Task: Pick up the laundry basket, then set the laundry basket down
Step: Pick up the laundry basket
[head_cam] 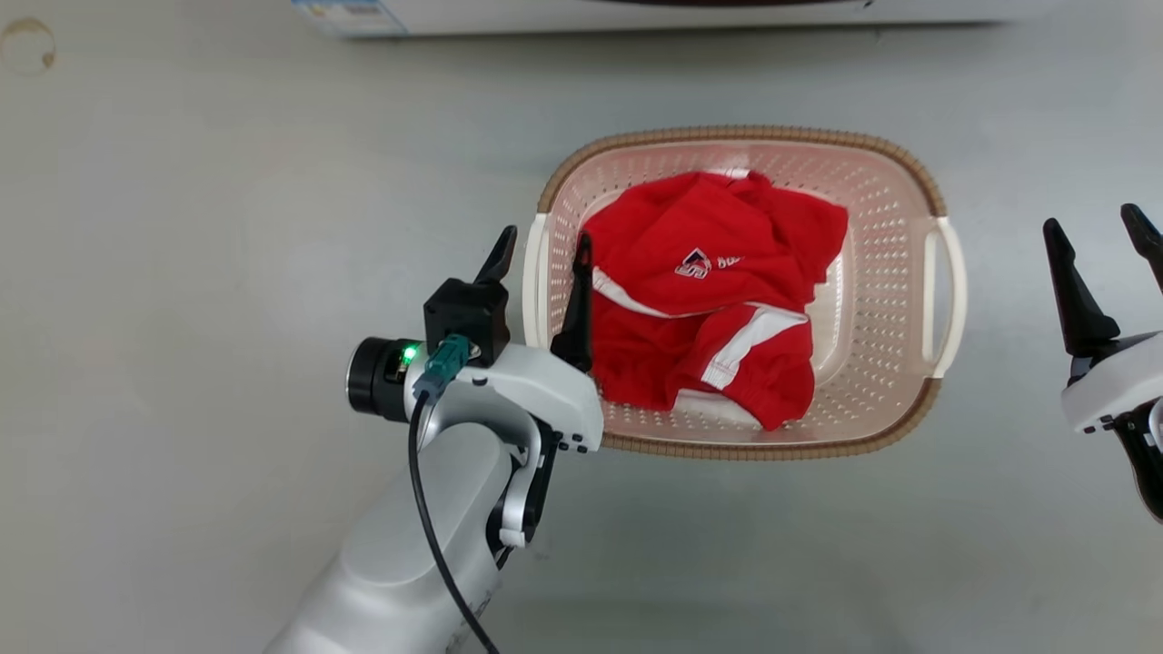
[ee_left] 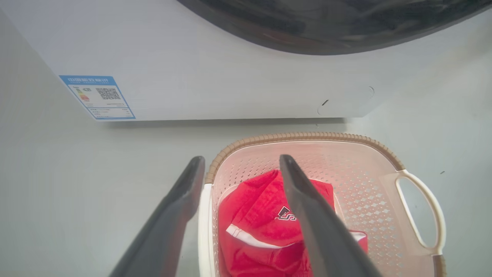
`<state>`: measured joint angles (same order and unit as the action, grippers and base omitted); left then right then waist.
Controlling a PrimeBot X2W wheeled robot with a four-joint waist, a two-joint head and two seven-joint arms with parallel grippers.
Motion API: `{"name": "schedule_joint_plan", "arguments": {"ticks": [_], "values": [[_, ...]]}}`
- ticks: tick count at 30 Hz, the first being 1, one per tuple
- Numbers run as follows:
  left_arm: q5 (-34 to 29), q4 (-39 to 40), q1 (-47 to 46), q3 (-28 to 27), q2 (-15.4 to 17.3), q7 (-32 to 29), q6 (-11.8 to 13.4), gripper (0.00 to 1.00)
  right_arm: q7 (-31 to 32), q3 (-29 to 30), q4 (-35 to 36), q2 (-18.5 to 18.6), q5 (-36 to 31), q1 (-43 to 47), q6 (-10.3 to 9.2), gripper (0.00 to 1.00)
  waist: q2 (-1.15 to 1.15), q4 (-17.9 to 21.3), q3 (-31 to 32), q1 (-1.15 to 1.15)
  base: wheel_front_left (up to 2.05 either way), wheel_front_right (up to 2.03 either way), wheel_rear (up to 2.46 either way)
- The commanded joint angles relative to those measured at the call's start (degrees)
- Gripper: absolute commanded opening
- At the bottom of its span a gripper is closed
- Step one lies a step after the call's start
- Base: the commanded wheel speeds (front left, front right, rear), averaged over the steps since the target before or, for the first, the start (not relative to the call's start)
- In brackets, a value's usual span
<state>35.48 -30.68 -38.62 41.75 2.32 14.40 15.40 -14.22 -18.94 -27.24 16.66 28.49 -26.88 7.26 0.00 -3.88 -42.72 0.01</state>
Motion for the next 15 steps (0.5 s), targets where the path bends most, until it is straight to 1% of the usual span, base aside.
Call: {"name": "schedule_joint_plan", "arguments": {"ticks": [1,7,15], "values": [[0.6,0.6,-0.3,-0.3,0.6,0.6,0.6,1.0,-0.8,-1.4,0.4,1.7,0.3,0.7,0.23,1.0,0.0,-0.9,-2.2,0.0,0.0,0.0,0.0],[3.2,-0.5,-2.8,2.8,0.6,0.6,2.0,1.0,-0.8,-4.7,-1.3,2.0,0.9,-1.2,0.23,1.0,0.0,-1.6,-4.4,0.0,0.0,0.0,0.0],[5.3,-1.9,-4.3,5.4,0.6,0.6,2.6,1.0,-0.8,-7.1,-1.8,2.8,1.4,-2.6,0.23,1.0,0.0,-2.2,-6.6,0.0,0.0,0.0,0.0]]}}
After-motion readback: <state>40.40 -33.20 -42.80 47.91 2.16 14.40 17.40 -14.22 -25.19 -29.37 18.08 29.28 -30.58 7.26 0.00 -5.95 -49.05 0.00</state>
